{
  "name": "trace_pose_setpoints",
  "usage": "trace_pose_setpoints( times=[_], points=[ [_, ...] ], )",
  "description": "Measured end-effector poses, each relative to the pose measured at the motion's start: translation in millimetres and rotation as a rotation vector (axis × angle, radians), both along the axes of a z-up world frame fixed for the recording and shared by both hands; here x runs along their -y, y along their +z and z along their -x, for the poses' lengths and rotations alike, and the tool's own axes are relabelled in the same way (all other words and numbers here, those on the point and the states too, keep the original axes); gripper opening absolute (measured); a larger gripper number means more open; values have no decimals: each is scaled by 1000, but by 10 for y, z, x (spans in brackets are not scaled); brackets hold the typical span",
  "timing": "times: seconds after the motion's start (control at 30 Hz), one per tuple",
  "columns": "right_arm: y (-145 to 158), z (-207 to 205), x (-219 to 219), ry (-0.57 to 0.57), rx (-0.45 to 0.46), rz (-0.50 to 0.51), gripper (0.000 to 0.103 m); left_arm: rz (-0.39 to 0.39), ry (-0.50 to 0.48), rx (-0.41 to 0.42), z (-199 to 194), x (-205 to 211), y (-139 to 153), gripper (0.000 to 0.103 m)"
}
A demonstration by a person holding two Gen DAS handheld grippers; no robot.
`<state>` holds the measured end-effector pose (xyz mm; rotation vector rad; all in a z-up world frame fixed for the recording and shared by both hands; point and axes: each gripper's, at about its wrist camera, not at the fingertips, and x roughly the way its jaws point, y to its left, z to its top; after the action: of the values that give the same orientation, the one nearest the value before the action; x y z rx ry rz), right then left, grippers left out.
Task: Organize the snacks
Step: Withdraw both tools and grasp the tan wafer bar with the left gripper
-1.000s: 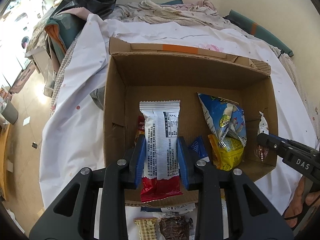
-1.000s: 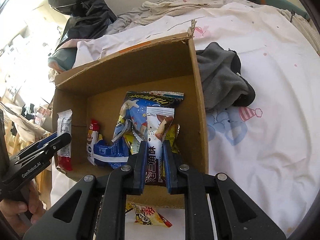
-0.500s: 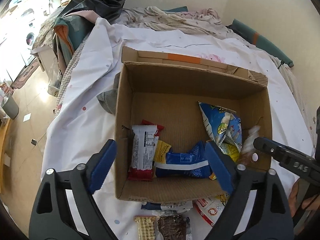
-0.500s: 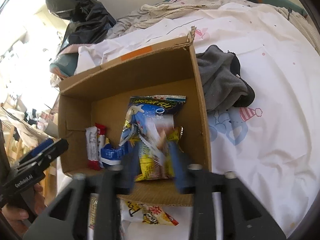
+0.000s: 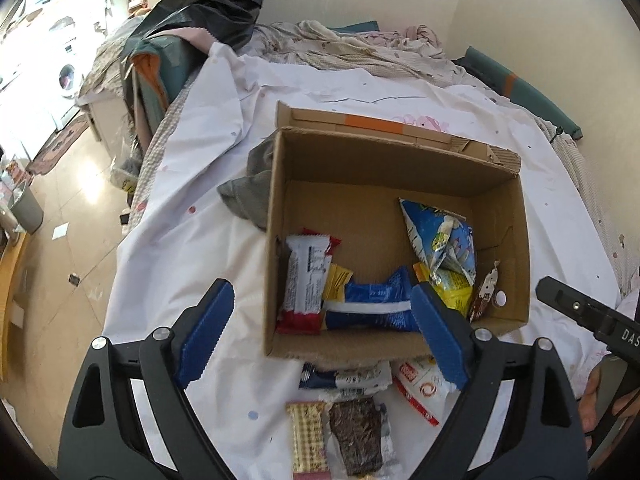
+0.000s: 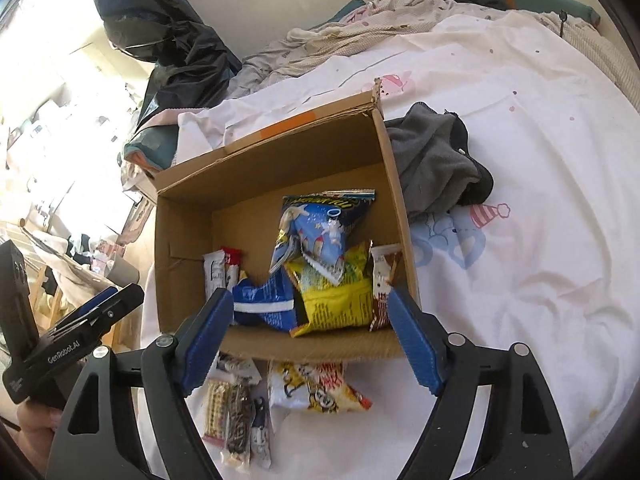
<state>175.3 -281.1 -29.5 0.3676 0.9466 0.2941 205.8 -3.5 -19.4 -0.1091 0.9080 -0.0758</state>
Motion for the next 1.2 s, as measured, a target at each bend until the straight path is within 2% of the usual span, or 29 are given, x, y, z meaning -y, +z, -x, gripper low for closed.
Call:
trace_pose_setpoints(
  times=[0.27,0.7,0.93,1.03,1.2],
  points=[
    [-6,312,36,-4,-20,-37,86,3,33,-18,317,-162,6,88],
    [-221,642,37,-8,-111,-91,90,63,128,-129,617,-406,-209,88],
    [-286,627,32,-2,-135,-95,90,100,176,-264,559,-472,-574,85],
    [-304,597,51,-14,-142,-111,90,85,159,-326,514,-403,-756,79],
    [-343,542,82,-28,-161,-139,90,45,103,-416,489,-211,-1031,78]
  ],
)
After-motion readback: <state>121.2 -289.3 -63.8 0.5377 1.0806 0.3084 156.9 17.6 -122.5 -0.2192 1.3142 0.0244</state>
